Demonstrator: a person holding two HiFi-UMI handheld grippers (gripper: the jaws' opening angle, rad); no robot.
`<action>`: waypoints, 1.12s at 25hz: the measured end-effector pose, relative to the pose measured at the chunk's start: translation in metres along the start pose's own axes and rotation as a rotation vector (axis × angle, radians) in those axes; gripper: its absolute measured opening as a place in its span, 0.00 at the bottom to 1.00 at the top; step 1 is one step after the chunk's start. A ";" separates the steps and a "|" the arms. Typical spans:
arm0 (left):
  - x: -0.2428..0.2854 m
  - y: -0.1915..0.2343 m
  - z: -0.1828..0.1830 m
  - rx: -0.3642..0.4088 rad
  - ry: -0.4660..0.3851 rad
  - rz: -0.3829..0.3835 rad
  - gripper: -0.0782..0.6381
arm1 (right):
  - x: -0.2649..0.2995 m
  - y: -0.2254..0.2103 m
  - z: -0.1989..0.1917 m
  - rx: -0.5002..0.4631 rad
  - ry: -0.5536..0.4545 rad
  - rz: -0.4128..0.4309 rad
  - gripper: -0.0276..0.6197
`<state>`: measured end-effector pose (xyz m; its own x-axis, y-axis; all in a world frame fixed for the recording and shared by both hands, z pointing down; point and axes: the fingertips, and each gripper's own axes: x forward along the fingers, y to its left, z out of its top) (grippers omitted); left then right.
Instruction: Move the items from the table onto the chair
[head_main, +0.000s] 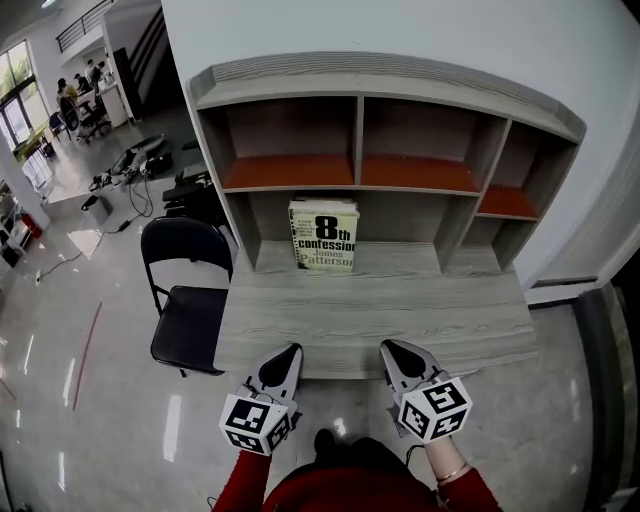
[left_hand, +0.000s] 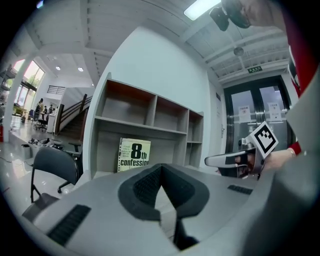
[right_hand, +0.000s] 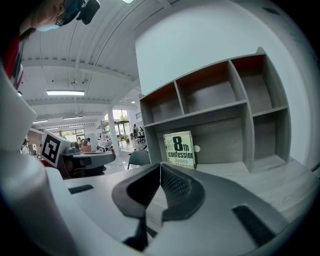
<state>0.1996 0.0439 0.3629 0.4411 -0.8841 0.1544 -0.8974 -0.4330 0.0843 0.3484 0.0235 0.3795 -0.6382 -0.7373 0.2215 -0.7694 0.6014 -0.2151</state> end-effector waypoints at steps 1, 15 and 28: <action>0.008 0.008 0.003 -0.005 -0.002 -0.002 0.12 | 0.009 -0.004 0.003 0.001 0.006 -0.002 0.06; 0.126 0.103 0.026 0.050 -0.037 0.059 0.12 | 0.131 -0.082 0.031 -0.067 0.055 0.061 0.07; 0.256 0.198 -0.015 -0.021 0.145 -0.069 0.51 | 0.264 -0.132 0.020 -0.126 0.150 0.153 0.71</action>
<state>0.1346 -0.2657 0.4341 0.4992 -0.8173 0.2879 -0.8655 -0.4863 0.1201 0.2815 -0.2567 0.4470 -0.7367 -0.5865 0.3367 -0.6549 0.7429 -0.1386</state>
